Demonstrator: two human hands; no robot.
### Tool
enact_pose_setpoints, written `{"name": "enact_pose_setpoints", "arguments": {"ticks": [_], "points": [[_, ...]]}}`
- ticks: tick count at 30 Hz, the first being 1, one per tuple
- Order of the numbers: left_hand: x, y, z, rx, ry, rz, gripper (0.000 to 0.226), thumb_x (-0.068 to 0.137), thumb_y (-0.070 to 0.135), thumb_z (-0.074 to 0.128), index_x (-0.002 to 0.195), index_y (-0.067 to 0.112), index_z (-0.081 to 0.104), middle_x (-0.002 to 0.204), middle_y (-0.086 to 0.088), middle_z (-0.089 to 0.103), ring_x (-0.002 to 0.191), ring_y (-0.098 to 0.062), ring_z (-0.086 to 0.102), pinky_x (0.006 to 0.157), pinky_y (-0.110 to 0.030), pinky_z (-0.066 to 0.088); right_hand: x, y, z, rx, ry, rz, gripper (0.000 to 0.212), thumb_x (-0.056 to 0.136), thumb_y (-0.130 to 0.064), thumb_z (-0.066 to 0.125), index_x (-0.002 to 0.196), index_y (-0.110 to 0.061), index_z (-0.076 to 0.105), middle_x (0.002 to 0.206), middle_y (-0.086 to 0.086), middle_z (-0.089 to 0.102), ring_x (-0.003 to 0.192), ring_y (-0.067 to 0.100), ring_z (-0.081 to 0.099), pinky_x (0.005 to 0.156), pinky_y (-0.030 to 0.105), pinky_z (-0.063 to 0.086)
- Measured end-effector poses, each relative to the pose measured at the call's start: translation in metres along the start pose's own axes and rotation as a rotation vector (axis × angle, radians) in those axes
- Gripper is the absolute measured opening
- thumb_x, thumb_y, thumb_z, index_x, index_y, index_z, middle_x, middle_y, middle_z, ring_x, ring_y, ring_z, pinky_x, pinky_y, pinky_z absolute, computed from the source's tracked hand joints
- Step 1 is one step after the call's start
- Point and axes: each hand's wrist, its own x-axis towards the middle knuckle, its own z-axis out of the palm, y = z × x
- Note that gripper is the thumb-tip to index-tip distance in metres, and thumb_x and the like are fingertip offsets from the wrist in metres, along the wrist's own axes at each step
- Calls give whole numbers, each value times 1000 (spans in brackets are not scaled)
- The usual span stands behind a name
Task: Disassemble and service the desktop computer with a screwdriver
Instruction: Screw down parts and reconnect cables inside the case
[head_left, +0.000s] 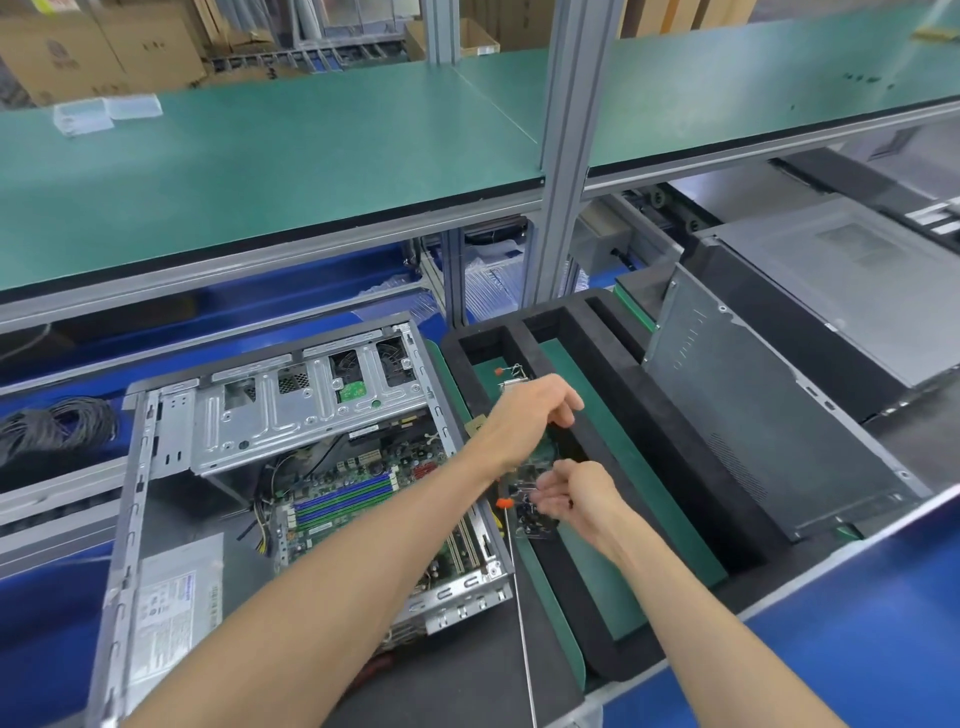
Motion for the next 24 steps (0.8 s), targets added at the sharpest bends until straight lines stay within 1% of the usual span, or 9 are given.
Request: {"name": "enact_pose_setpoints", "arguments": {"ticks": [3, 6, 9, 12, 14, 17, 20, 22, 24], "points": [[10, -7, -8, 396, 18, 11, 31, 102, 18, 39, 98, 11, 69, 103, -1, 67, 95, -14, 61, 84, -31, 47, 5, 3, 0, -335, 17, 3, 32, 96, 1, 46, 70, 3, 64, 66, 16, 65, 49, 19, 57, 55, 30, 48], [15, -15, -9, 629, -47, -52, 31, 102, 14, 40, 107, 10, 71, 116, -7, 66, 100, -25, 63, 89, -38, 50, 11, 9, -4, -367, 1, 4, 27, 91, 9, 49, 72, 6, 68, 70, 17, 67, 59, 23, 66, 65, 33, 59], [17, -21, -5, 803, -171, -131, 35, 101, 10, 40, 120, 10, 69, 125, -13, 66, 109, -32, 62, 96, -42, 51, 12, 11, -3, -292, -54, 39, 17, 92, 17, 50, 93, 16, 67, 85, 23, 66, 87, 35, 67, 88, 44, 59], [19, -23, 0, 880, -253, -196, 35, 97, 6, 43, 122, 7, 69, 123, -20, 65, 106, -38, 62, 91, -43, 54, 11, 13, -2, -242, -92, 56, 28, 94, 20, 49, 121, 24, 55, 111, 33, 60, 105, 35, 56, 108, 49, 45], [19, -25, 2, 924, -279, -217, 34, 94, 5, 45, 119, 4, 68, 118, -21, 65, 98, -38, 64, 85, -43, 56, 9, 9, -1, -169, -69, 80, 30, 96, 15, 49, 125, 23, 54, 125, 37, 58, 110, 37, 59, 103, 45, 49], [18, -25, 4, 975, -316, -213, 31, 91, 3, 47, 113, 3, 68, 105, -18, 65, 93, -38, 63, 79, -44, 55, 4, 2, -1, -130, -54, 98, 28, 99, 7, 49, 122, 19, 58, 126, 36, 59, 118, 44, 60, 96, 44, 54], [18, -25, 5, 1024, -353, -204, 12, 87, -1, 47, 92, 0, 59, 78, -13, 51, 77, -33, 58, 55, -39, 43, -1, 2, -4, -127, -73, 96, 31, 100, 4, 49, 128, 15, 55, 131, 34, 57, 119, 46, 60, 99, 48, 53], [18, -25, 6, 1041, -371, -213, 5, 86, -3, 48, 90, -3, 51, 79, -17, 49, 73, -30, 54, 53, -38, 42, -5, 5, -8, -83, -126, 90, 34, 102, 7, 43, 134, 14, 51, 136, 32, 53, 124, 46, 57, 98, 48, 53], [18, -25, 8, 1035, -371, -217, 8, 87, -3, 48, 93, -6, 52, 86, -17, 51, 72, -29, 55, 50, -33, 36, -5, 4, -13, -78, -131, 57, 34, 101, 8, 39, 132, 13, 54, 133, 30, 58, 120, 42, 61, 88, 43, 59]]}}
